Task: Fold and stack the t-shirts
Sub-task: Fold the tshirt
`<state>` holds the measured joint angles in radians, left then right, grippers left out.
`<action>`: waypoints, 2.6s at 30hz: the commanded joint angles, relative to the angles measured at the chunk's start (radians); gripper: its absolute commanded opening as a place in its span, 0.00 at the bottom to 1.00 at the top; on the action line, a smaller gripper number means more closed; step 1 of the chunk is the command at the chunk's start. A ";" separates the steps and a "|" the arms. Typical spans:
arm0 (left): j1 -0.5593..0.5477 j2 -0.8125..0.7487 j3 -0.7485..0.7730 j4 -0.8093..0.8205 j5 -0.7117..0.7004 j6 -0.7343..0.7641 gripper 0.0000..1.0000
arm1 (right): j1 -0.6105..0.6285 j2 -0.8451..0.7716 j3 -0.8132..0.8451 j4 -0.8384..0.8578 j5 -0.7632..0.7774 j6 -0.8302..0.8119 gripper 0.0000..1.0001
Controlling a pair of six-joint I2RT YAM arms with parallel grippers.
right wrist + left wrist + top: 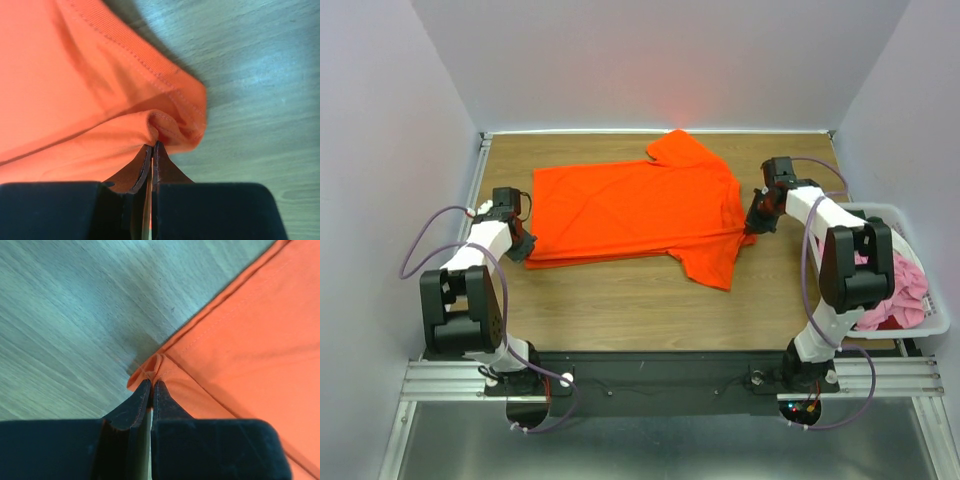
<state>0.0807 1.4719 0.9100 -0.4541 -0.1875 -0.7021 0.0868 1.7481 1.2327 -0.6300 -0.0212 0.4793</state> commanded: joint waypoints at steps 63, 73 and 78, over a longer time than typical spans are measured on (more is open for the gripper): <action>-0.022 -0.251 -0.152 0.069 0.109 0.081 0.64 | 0.246 -0.242 -0.458 0.076 -0.191 0.148 0.56; -0.024 -0.248 -0.152 0.072 0.106 0.082 0.61 | 0.258 -0.254 -0.411 0.078 -0.106 0.154 0.16; -0.024 -0.249 -0.148 0.072 0.106 0.084 0.60 | 0.258 -0.248 -0.309 0.070 -0.091 0.139 0.01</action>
<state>0.0605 1.2236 0.7635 -0.3908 -0.0746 -0.6285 0.3355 1.4948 0.8211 -0.5831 -0.1535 0.6281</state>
